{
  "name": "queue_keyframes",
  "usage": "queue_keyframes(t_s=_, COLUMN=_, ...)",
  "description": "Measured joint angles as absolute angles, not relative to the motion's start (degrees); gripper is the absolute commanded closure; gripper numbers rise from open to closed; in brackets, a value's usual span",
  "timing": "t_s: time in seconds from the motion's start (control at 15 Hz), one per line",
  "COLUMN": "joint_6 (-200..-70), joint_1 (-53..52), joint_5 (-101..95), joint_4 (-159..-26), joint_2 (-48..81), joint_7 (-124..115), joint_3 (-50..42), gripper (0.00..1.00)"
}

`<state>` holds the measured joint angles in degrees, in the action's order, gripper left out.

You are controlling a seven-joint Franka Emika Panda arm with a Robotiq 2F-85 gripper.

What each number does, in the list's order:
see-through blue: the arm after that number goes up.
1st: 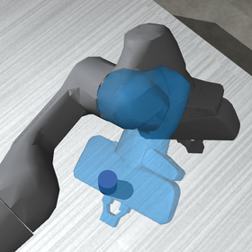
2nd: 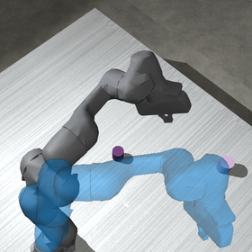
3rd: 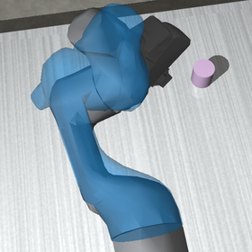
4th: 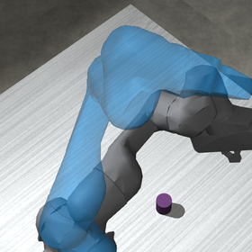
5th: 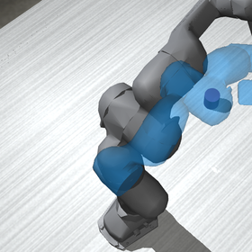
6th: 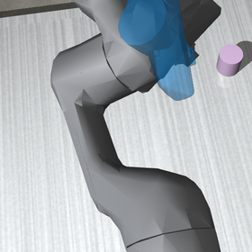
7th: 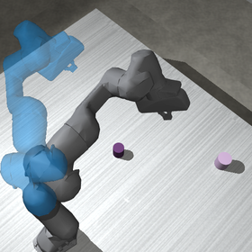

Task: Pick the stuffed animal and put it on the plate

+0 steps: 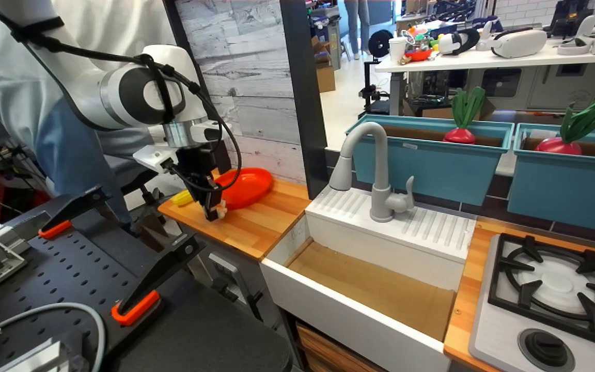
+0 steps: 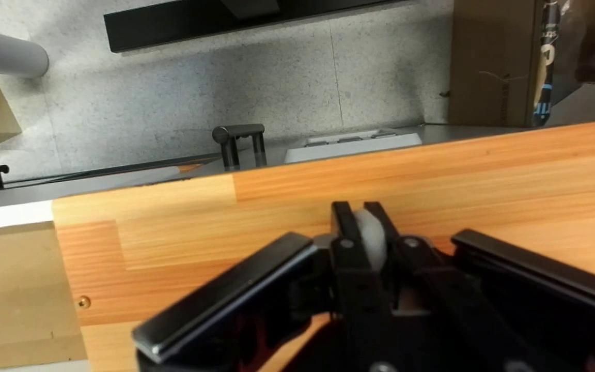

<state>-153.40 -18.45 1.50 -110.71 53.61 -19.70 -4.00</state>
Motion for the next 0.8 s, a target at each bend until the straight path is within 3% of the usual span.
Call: queue_keyframes(t_s=0.8, joint_6=-148.76, joint_1=-19.02, joint_5=0.40, joint_4=-113.17, joint_2=45.70, joint_7=-19.70, joint_3=-4.00, gripper=0.98)
